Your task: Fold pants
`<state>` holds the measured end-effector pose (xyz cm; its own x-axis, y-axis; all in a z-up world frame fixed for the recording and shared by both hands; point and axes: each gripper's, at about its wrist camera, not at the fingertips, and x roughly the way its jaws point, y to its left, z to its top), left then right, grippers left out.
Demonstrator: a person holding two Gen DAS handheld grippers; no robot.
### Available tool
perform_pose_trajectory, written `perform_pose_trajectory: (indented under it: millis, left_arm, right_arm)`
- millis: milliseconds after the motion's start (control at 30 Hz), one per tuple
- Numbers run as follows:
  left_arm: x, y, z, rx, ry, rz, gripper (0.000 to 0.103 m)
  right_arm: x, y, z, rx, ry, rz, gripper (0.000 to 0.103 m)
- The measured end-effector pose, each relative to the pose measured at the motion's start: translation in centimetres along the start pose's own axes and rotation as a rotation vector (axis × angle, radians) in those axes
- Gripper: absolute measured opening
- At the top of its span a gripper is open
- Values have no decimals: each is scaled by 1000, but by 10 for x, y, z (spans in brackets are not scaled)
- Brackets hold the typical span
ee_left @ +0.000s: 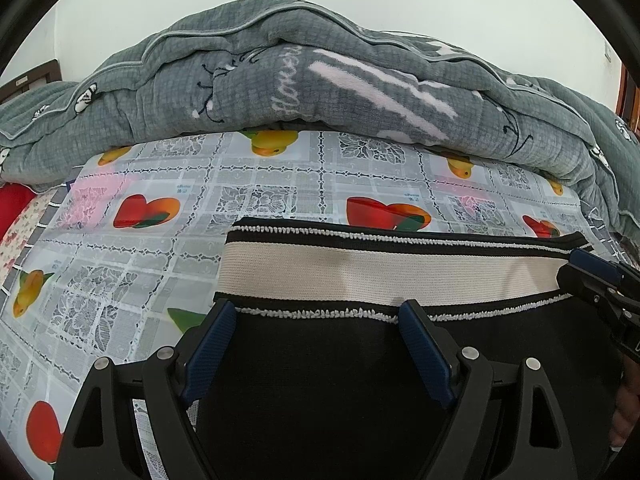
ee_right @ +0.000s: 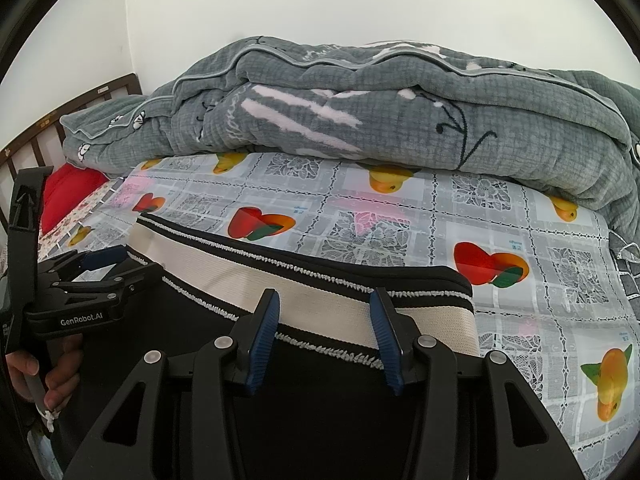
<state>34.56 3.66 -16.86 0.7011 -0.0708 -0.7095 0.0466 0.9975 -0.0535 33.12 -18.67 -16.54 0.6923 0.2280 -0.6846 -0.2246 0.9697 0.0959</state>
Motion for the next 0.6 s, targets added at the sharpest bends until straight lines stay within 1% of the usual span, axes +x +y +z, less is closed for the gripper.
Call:
perform_pose_trajectory:
  millis: [600]
  left_arm:
    - [0,1,0,-2,-1,-2,85]
  right_arm:
    - [0,0,0,0,-1,-1,49]
